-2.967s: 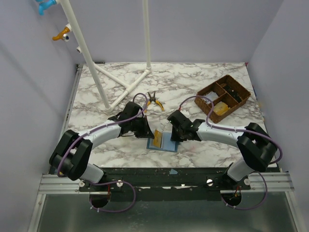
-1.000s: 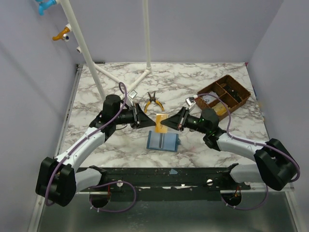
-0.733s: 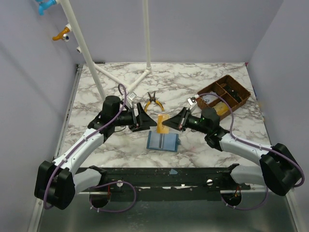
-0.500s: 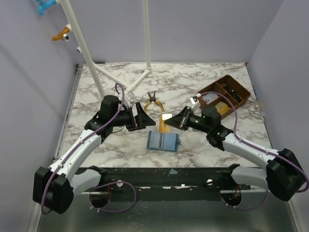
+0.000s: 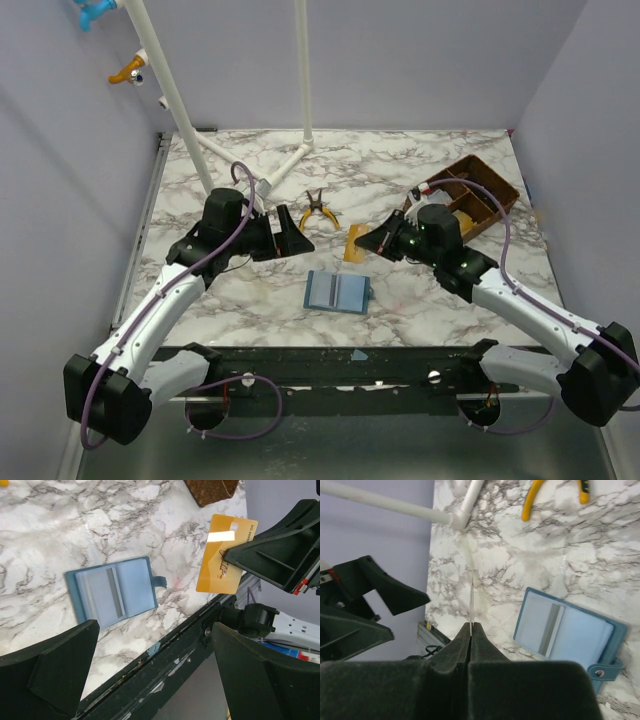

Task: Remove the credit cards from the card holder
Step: Place the credit card in the storage box.

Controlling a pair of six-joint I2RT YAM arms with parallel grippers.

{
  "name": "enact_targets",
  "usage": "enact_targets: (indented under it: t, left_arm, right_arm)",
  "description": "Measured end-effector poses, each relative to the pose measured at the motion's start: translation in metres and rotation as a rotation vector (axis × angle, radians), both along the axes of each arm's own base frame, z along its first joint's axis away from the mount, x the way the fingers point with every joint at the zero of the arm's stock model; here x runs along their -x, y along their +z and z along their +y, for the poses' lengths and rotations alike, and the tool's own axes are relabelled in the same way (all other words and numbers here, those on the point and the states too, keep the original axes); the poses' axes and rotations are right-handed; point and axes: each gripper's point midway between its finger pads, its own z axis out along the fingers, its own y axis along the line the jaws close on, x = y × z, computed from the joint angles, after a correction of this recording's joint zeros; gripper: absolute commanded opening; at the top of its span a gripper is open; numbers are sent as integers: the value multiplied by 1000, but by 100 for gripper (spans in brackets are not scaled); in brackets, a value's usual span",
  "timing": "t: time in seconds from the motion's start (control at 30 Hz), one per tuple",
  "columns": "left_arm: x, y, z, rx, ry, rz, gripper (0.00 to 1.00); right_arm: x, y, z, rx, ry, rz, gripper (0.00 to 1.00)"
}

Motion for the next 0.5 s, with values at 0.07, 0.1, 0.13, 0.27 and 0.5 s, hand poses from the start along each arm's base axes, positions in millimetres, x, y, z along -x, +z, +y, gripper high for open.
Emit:
enact_targets:
  t: [0.07, 0.1, 0.13, 0.27, 0.5]
  left_arm:
    - [-4, 7, 3, -20, 11, -21, 99]
    - [-6, 10, 4, -32, 16, -36, 99]
    - [-7, 14, 5, -36, 19, -43, 99]
    - [-14, 25, 8, -60, 41, -72, 99]
    - [-25, 24, 12, -119, 67, -43, 99]
  right_arm:
    - [-2, -4, -5, 37, -23, 17, 1]
    - [-4, -5, -7, 54, -35, 22, 1]
    - [-6, -6, -9, 69, -50, 29, 1]
    - [-14, -10, -20, 144, -118, 63, 1]
    - [-50, 16, -27, 234, -235, 83, 1]
